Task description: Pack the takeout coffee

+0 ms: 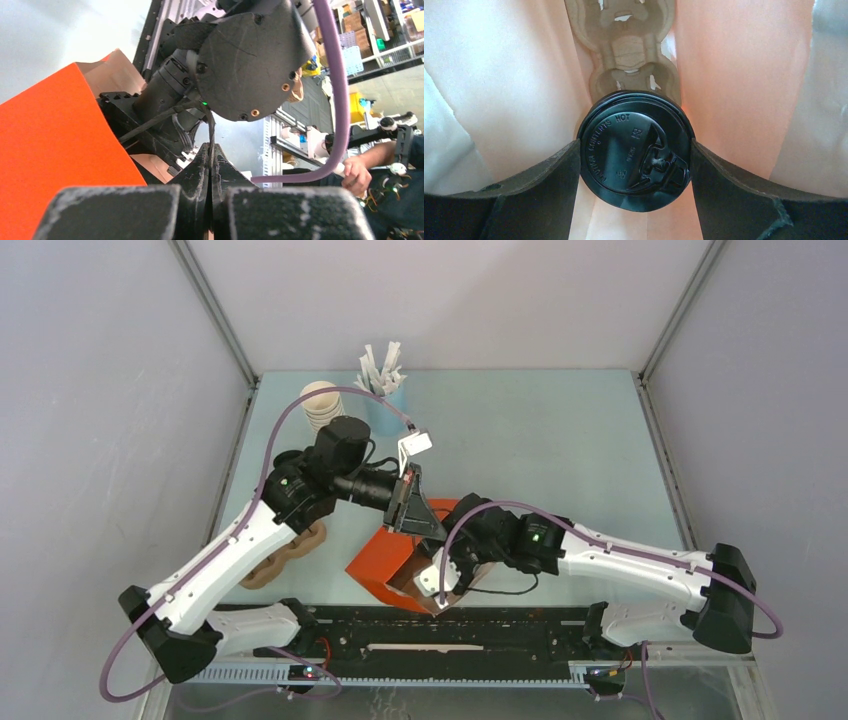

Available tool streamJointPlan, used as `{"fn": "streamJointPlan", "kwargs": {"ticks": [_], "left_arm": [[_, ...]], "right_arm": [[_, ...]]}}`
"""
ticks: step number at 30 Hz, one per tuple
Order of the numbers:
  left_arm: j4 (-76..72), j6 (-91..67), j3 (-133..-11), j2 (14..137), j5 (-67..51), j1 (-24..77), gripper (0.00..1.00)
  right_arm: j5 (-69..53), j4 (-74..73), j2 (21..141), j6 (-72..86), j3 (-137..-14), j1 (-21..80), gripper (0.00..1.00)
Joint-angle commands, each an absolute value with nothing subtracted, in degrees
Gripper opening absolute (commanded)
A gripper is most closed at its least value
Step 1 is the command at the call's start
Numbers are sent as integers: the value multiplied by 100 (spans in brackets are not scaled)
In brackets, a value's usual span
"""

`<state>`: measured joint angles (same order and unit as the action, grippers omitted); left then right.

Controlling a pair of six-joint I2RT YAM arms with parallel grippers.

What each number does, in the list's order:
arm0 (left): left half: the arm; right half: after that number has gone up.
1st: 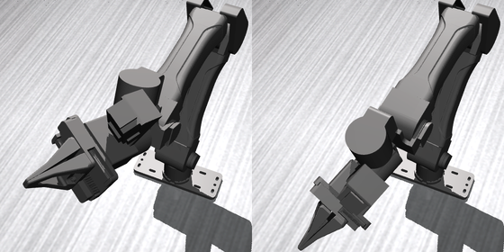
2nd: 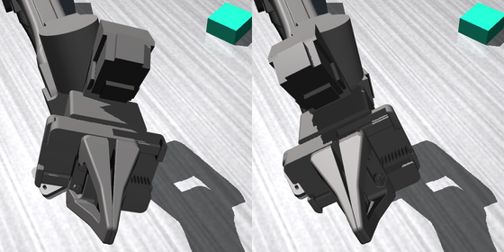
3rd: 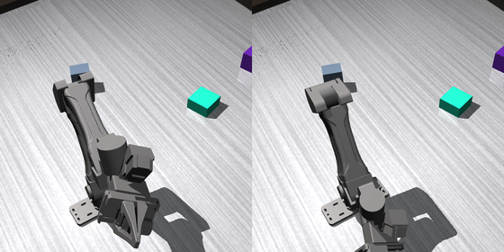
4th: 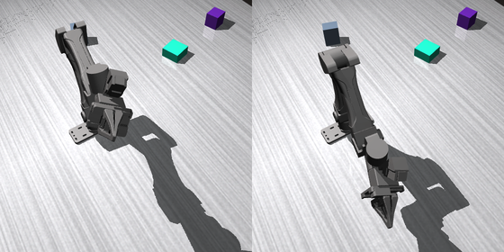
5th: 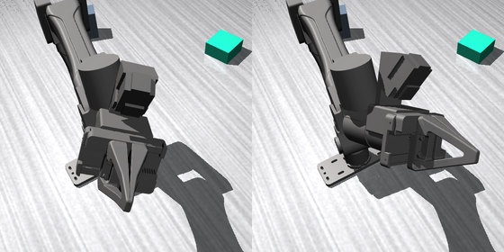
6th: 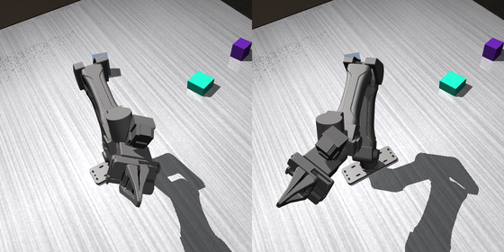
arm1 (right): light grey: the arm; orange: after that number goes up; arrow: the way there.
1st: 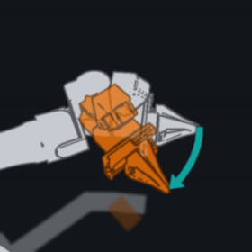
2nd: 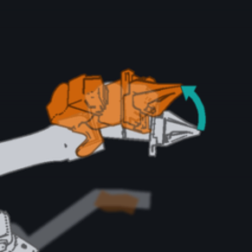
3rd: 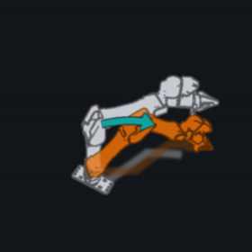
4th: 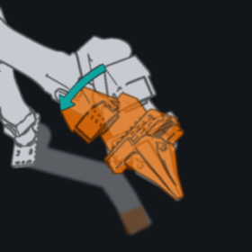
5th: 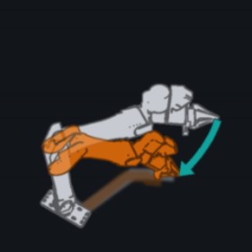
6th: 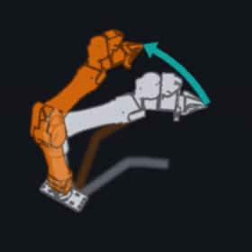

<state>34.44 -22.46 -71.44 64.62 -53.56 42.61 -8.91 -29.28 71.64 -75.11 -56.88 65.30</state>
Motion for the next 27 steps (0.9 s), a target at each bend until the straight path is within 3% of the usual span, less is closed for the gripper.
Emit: {"fn": "streamJointPlan", "kwargs": {"ticks": [1, 5, 17, 27], "left_arm": [[3720, -2036, -7547, 6446, -4697, 4224, 0], [3551, -2078, -7992, 6729, -4360, 4228, 0], [2744, -2416, -8229, 7267, -5434, 4487, 0], [4262, -1822, -8139, 6908, -3815, 4430, 2]], "right_arm": [[-958, -2647, 7200, -7053, -5849, 6657, 55], [-766, -2515, 7172, -6680, -5846, 6988, 55], [520, -2879, 6868, -5618, -6007, 7687, 55], [714, -2620, 7385, -5289, -6024, 7577, 55]]}}
